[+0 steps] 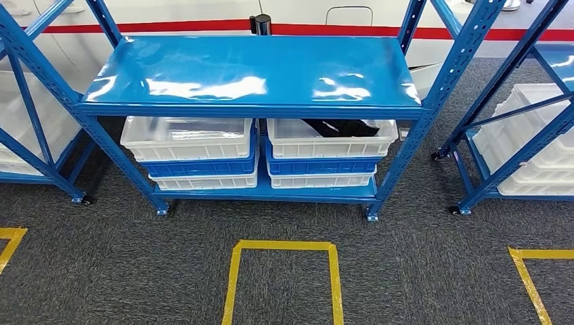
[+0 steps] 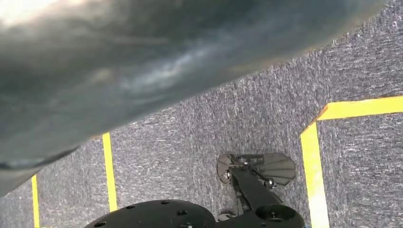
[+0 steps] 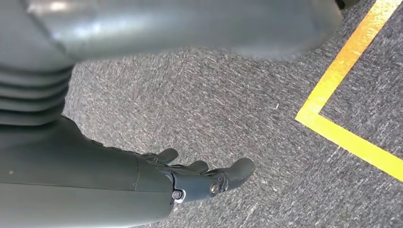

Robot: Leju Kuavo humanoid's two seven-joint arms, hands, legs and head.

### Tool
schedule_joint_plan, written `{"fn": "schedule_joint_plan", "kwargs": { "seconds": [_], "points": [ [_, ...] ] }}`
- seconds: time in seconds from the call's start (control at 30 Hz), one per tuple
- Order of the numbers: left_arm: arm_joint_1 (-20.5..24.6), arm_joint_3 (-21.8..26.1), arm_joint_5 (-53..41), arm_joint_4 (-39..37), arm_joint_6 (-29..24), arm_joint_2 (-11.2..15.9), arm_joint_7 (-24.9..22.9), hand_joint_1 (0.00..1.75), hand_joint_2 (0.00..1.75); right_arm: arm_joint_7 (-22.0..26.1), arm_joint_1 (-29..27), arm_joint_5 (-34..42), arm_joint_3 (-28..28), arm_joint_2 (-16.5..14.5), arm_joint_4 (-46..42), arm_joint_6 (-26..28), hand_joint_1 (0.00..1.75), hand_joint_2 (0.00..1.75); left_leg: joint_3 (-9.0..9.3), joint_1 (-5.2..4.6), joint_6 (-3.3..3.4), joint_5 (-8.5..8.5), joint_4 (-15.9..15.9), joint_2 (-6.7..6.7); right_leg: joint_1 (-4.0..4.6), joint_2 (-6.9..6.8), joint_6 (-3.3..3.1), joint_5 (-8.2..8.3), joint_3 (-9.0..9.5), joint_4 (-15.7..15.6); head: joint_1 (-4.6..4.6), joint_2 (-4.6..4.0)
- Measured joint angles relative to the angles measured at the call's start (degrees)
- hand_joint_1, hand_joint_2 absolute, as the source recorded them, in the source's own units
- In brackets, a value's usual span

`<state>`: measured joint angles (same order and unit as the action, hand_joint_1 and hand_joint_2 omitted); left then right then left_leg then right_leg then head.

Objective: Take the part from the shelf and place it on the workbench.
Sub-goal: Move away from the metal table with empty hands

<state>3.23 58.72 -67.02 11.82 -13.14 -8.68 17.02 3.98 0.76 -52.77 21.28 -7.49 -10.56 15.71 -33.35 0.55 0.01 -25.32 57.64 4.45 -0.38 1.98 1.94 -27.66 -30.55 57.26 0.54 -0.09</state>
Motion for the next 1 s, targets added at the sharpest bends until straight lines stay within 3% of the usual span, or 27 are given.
{"fn": "schedule_joint_plan", "kwargs": {
  "seconds": [0.33, 0.77, 0.83, 0.9, 0.93, 0.97, 1.0],
  "points": [
    [0.0, 0.3, 0.1, 0.0, 0.4, 0.0, 0.0, 0.00, 0.00, 0.0, 0.0, 0.0, 0.0, 0.0, 0.0, -0.1, 0.00, 0.00, -0.02, -0.58, 0.04, -0.01, 0.0, 0.00, -0.58, 0.00, 0.03, 0.00, -0.40, 0.0, 0.00, 0.00],
    [0.0, 0.5, 0.1, 0.0, 0.4, 0.1, 0.0, 0.00, 0.00, 0.0, 0.0, 0.0, 0.0, 0.0, 0.0, -0.2, 0.00, 0.00, -0.07, -0.63, 0.07, 0.01, 0.1, 0.00, -0.62, 0.00, 0.05, 0.02, -0.22, 0.0, -0.01, 0.00],
    [0.0, 0.5, 0.1, 0.0, 0.6, 0.1, 0.0, 0.00, 0.00, 0.0, 0.0, -0.1, 0.0, -0.1, 0.0, -0.2, 0.00, 0.00, 0.62, -0.45, 0.80, 0.41, -1.0, -0.19, -0.73, -0.25, 0.36, -0.24, -0.30, 0.3, 0.06, 0.00],
    [0.0, 0.5, 0.1, 0.0, 0.9, 0.1, 0.1, 0.00, 0.00, 0.0, 0.0, -0.2, 0.0, -0.1, 0.0, -0.3, 0.00, 0.00, 1.90, 0.18, 1.70, 1.24, -3.2, -0.76, -0.99, -0.85, 0.82, -2.98, -3.90, 7.0, 0.19, 0.00],
    [0.0, 0.5, 0.1, 0.0, 1.0, 0.0, 0.1, 0.00, 0.00, 0.0, 0.0, -0.3, 0.0, 0.0, 0.0, -0.3, 0.00, 0.00, 2.54, 0.66, 1.80, 1.66, -4.3, -1.04, -1.11, -1.19, 1.19, -4.27, -5.87, 10.6, 0.29, 0.00],
    [0.0, 0.5, 0.1, 0.0, 1.1, -0.1, 0.1, 0.00, 0.00, 0.0, -0.1, -0.3, 0.0, 0.0, 0.0, -0.3, 0.00, 0.00, 2.47, 0.94, 1.46, 1.58, -4.3, -1.14, -1.54, -1.26, 1.83, -4.71, -7.23, 12.8, 0.28, 0.00],
    [0.0, 0.5, 0.1, 0.0, 1.1, -0.1, 0.1, 0.00, 0.00, 0.0, -0.1, -0.3, 0.0, 0.1, 0.0, -0.3, 0.00, 0.00, 2.42, 1.28, 1.01, 1.45, -4.1, -1.10, -1.96, -1.31, 2.76, -3.71, -6.56, 11.3, 0.28, 0.00]
  ]
}}
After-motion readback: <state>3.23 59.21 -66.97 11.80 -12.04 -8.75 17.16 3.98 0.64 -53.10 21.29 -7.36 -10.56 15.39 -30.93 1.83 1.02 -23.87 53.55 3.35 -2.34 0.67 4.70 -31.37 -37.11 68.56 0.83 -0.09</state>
